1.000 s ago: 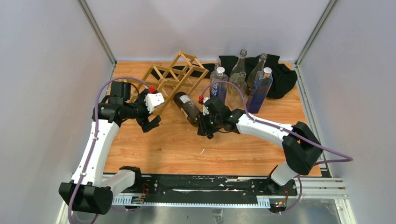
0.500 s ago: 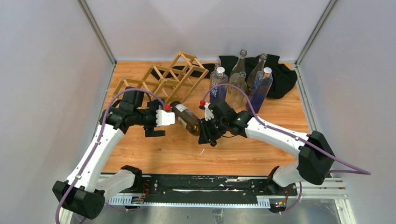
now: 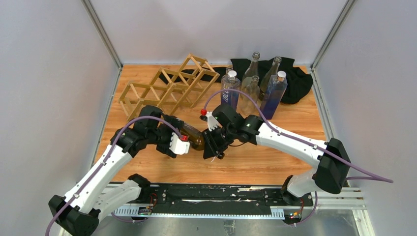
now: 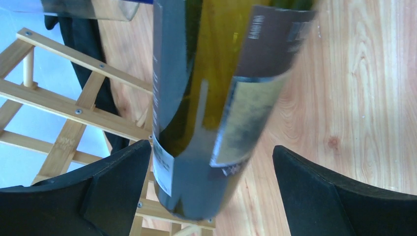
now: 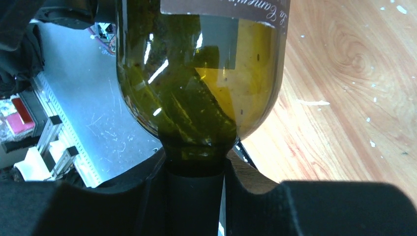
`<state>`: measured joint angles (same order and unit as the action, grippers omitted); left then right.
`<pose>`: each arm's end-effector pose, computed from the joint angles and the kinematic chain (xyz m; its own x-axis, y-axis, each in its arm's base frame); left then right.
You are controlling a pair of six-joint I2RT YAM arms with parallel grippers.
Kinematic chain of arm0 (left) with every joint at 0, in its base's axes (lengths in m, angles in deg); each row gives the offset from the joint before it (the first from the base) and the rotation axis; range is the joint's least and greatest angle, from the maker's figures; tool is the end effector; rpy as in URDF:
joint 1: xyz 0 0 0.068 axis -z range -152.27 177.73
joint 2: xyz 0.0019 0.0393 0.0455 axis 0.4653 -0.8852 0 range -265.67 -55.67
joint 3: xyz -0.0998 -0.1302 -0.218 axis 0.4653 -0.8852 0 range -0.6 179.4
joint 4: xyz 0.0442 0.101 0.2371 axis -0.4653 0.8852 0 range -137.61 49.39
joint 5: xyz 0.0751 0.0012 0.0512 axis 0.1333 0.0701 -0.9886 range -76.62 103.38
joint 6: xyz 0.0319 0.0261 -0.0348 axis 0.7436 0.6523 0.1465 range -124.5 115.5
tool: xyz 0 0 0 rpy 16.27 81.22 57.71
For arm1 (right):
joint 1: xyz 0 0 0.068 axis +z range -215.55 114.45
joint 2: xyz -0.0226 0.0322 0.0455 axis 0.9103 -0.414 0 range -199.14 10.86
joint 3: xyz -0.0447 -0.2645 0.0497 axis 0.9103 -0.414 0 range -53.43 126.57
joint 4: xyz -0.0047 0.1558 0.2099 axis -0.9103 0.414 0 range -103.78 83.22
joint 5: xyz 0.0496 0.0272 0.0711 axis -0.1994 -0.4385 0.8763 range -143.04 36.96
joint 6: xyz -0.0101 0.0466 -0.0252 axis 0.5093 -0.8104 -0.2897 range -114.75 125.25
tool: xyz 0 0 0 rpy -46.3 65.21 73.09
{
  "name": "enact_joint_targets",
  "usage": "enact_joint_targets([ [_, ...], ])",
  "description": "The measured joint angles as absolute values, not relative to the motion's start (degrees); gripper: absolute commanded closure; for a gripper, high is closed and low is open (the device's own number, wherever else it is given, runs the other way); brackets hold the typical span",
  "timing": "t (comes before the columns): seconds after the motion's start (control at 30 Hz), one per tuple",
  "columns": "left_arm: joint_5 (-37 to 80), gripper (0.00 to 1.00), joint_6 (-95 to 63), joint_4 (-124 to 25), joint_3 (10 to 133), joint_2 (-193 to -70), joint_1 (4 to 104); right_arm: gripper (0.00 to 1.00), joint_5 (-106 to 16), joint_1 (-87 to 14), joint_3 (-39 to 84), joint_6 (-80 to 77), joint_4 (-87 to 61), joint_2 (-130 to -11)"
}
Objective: Take the wine bottle off the wine rack
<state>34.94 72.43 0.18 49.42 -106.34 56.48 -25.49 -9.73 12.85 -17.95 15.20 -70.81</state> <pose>0.1423 -0.0929 0.2948 0.4956 0.7614 -0.4179 0.7885 -0.1927 0.5840 0.1601 0.2651 0.2937 -0.7232 -0.4431 -0.5297 -0.6901 0.4343 0.5789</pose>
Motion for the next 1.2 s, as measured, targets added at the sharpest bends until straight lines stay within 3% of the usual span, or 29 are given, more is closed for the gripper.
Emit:
enact_joint_targets([
  [0.3, 31.95, 0.0, 71.58, -3.05, 47.27, -107.57, 56.77, 1.0, -22.34, -7.33, 15.89, -16.05, 15.76, -71.6],
  [0.37, 31.82, 0.06, 71.55, -3.1, 46.92, -107.55, 56.77, 1.0, -21.99, -7.0, 16.26, -15.96, 15.81, -71.6],
  [0.4, 31.79, 0.12, 71.58, -3.19, 46.73, -107.44, 56.77, 0.98, -21.97, -6.96, 16.28, -15.94, 15.94, -71.6],
  [0.47, 31.86, 0.28, 71.9, -3.21, 46.38, -107.09, 56.77, 0.76, -21.97, -6.98, 16.28, -15.92, 15.94, -71.62],
  [0.6, 31.75, 0.81, 74.44, -2.92, 45.46, -106.04, 56.87, 0.33, -21.95, -6.96, 16.39, -15.65, 16.18, -71.64],
  [0.63, 32.01, 0.95, 74.44, -2.79, 45.04, -105.78, 56.92, 0.28, -21.97, -6.89, 16.5, -15.44, 15.7, -71.62],
  [0.67, 31.99, 1.0, 74.53, -2.79, 44.59, -105.6, 56.9, 0.23, -22.06, -6.89, 16.67, -15.06, 14.95, -71.55],
  [0.93, 32.14, 1.0, 69.26, -5.94, 41.81, -102.19, 56.92, 0.09, -28.42, -7.42, 17.11, -14.43, 14.04, -68.43],
  [1.2, 35.14, 1.0, 50.7, -8.8, 41.85, -102.3, 56.9, 0.02, -41.4, -8.12, 16.21, -14.8, 10.3, -54.18],
])
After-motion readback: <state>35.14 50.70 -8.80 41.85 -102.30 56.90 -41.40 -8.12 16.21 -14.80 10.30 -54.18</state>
